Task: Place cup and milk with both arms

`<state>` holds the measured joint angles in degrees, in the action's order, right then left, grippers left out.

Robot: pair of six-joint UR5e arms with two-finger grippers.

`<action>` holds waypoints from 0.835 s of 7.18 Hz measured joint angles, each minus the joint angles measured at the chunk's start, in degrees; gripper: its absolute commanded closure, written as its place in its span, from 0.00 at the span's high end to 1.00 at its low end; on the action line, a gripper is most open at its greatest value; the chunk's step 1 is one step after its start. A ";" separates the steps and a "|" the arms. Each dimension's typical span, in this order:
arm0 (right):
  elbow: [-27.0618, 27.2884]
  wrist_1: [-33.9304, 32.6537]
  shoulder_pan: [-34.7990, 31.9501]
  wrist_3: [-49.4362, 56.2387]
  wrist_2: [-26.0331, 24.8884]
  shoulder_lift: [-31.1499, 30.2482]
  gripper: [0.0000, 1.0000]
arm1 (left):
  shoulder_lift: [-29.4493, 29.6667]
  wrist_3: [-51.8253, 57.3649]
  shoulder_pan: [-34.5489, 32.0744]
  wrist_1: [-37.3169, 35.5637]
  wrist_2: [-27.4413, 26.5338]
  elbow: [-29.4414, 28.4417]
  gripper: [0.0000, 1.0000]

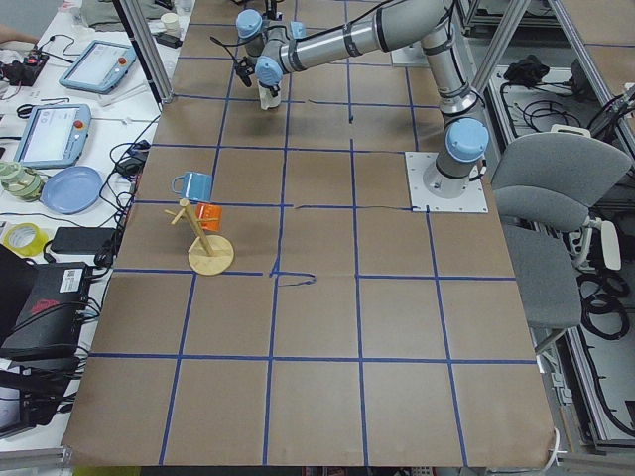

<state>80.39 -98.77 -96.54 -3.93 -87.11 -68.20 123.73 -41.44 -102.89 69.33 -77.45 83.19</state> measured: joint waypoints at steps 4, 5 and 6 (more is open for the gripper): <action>1.32 -1.24 -4.67 -6.85 0.26 0.73 0.03 | -1.36 -0.24 0.30 -0.30 -1.74 -1.60 1.00; 2.00 -2.82 -5.52 -8.33 0.66 1.08 0.03 | -2.28 3.14 1.38 1.47 -4.12 -3.31 1.00; 2.32 -3.69 -5.96 -9.03 1.10 1.35 0.06 | -3.54 8.51 3.56 3.98 -6.48 -5.02 1.00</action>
<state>82.70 -102.46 -102.50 -12.97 -86.01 -66.86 120.20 -32.93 -99.33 73.31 -83.93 78.17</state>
